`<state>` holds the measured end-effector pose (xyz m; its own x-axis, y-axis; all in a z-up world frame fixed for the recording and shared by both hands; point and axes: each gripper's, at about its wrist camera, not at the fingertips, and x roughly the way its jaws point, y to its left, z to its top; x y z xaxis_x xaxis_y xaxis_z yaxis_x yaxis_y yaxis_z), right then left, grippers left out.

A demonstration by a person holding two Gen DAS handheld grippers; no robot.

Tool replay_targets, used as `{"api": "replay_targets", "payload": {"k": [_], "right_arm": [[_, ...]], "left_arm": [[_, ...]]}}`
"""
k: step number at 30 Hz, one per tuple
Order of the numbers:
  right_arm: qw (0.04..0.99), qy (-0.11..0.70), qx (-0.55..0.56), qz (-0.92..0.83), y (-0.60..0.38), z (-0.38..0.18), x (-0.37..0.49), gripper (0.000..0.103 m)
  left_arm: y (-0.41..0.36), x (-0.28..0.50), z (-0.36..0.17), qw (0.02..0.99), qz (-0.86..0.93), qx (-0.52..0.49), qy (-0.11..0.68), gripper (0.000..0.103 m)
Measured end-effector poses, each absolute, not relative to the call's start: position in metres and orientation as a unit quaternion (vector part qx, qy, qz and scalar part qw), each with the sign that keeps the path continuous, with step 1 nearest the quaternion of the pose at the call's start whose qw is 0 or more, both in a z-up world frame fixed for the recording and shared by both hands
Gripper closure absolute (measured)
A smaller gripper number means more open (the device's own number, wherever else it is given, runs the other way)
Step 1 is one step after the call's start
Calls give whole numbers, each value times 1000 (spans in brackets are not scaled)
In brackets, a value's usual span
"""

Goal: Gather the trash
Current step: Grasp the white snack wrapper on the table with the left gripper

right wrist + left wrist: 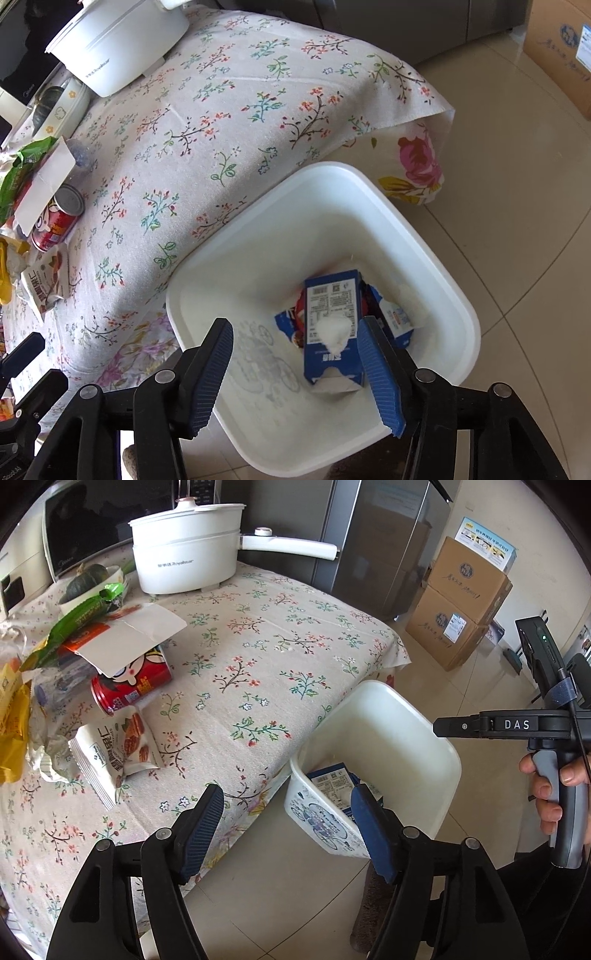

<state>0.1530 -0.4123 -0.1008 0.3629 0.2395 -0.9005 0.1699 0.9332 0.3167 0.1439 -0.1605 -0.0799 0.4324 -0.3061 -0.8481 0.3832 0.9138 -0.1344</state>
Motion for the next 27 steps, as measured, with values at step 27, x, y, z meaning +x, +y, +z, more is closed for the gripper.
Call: {"api": "replay_targets", "payload": {"k": [27], "right_arm": [[823, 555, 104, 69, -326, -78, 190, 27]], "left_arm": [[-38, 209, -106, 847, -67, -125, 512, 38]]}}
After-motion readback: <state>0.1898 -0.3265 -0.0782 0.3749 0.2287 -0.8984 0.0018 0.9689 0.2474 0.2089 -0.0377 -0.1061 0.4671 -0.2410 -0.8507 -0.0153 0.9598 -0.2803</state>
